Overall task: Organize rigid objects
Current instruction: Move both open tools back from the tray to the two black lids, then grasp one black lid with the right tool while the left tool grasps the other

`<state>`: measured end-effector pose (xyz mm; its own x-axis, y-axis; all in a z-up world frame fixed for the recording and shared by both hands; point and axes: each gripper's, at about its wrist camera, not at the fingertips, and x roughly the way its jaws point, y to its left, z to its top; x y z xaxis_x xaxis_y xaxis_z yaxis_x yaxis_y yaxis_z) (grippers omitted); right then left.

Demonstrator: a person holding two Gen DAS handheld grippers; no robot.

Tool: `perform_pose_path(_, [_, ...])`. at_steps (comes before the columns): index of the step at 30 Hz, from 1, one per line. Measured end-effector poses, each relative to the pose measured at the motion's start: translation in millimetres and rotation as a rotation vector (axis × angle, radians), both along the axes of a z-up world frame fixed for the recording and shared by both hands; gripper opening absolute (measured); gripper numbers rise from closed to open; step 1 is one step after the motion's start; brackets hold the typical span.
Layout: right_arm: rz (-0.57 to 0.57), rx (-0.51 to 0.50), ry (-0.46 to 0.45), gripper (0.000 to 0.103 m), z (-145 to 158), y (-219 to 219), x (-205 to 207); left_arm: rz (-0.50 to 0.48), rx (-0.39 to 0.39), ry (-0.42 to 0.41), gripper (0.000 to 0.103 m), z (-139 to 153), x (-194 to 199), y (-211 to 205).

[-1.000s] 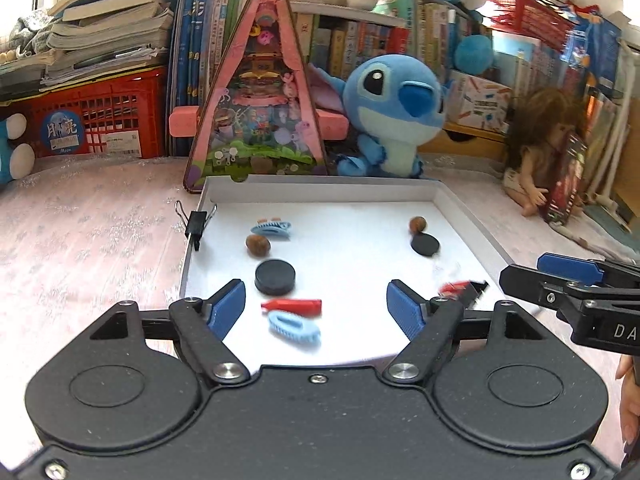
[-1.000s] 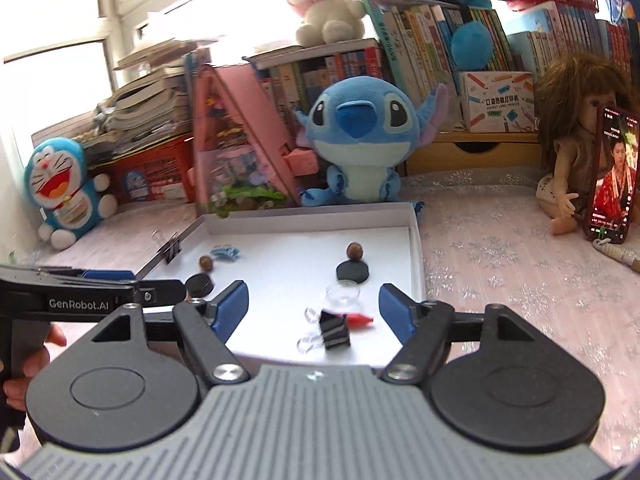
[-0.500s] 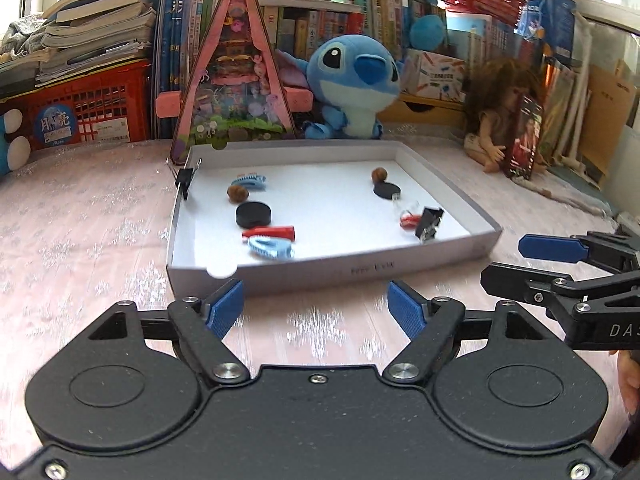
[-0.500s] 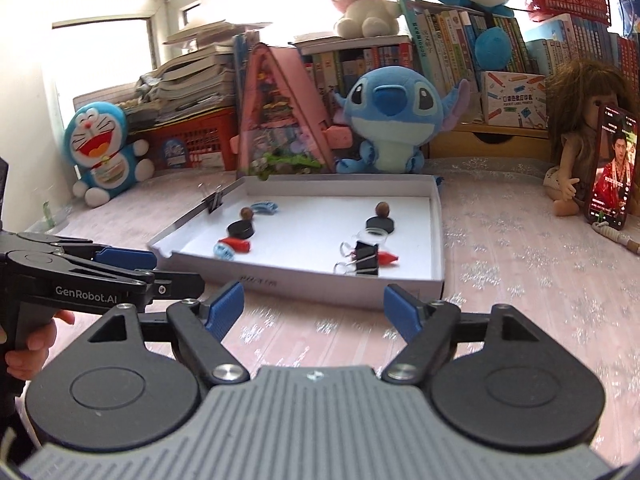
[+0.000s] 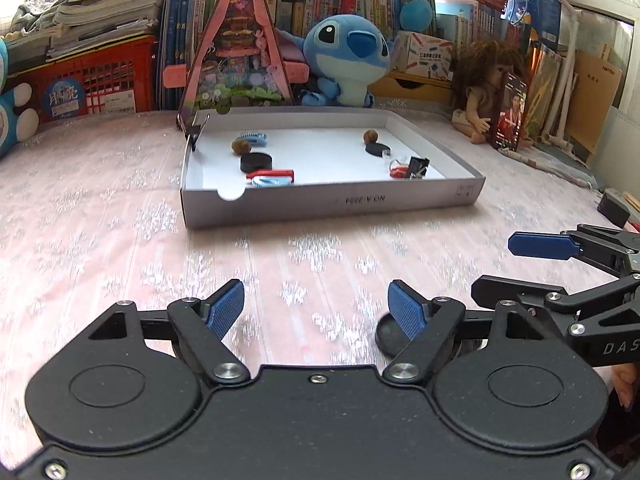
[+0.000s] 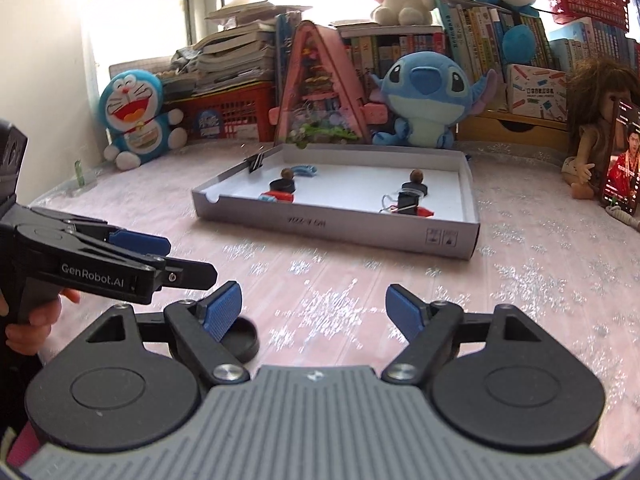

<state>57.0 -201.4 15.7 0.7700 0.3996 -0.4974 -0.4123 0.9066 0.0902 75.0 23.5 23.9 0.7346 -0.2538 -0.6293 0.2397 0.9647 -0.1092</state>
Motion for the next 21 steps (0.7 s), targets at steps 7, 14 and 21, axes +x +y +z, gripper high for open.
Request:
perform_pose_path(7, [0.045,-0.03,-0.004,0.087,-6.9,9.0,-13.5,-0.011,0.017,-0.011,0.078,-5.6,-16.4,3.4])
perform_pose_path(14, [0.103,-0.057,0.004,0.087,-13.5,19.9,-21.7,-0.022,0.023,-0.014,0.078,-9.4,-25.3,6.3])
perform_pose_path(21, [0.141,-0.061,0.006,0.077,-14.6,28.6,-23.9,-0.02,0.018,-0.018,0.078,-10.3,-28.0,7.4])
